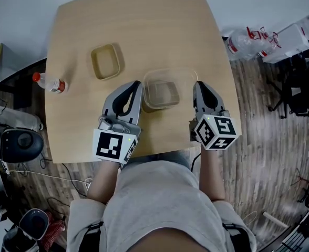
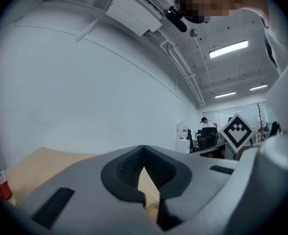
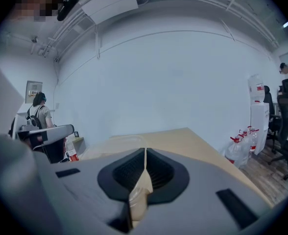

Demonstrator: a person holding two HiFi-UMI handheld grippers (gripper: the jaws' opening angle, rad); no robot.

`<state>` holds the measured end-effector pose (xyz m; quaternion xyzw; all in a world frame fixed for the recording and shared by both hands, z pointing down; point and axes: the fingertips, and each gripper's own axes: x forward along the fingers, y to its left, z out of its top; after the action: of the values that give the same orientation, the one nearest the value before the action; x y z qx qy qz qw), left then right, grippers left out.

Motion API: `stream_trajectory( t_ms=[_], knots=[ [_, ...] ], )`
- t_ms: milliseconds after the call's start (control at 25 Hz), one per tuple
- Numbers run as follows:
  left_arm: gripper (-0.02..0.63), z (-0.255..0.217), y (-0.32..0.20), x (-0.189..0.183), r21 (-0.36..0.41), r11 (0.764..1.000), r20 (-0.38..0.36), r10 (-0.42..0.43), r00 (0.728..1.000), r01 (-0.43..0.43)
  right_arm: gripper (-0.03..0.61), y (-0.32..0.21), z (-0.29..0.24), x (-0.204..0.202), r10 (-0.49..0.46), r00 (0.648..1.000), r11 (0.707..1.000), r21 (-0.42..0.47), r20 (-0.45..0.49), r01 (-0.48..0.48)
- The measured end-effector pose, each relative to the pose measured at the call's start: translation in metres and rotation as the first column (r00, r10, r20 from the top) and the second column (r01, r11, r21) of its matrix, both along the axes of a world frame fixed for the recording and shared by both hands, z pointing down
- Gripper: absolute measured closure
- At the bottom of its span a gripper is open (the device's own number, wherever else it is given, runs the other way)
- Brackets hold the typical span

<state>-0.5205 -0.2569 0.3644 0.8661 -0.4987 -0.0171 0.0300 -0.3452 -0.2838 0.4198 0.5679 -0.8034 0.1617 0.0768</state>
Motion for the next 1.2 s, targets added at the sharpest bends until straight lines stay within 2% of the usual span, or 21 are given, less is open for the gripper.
stream_trajectory(
  t_ms=[600,1200],
  knots=[
    [0.598,-0.039,0.047,0.024,0.089,0.995,-0.004,-0.043,0.999,0.044,0.558,0.046,-0.058,0.024,-0.021,1.000,0.989,0.144,-0.004,0.021],
    [0.598,-0.068,0.146,0.064,0.144,0.989,0.001,-0.033,0.999,0.033,0.558,0.154,-0.097,0.067,-0.005,1.000,0.969,0.246,0.018,0.000]
  ],
)
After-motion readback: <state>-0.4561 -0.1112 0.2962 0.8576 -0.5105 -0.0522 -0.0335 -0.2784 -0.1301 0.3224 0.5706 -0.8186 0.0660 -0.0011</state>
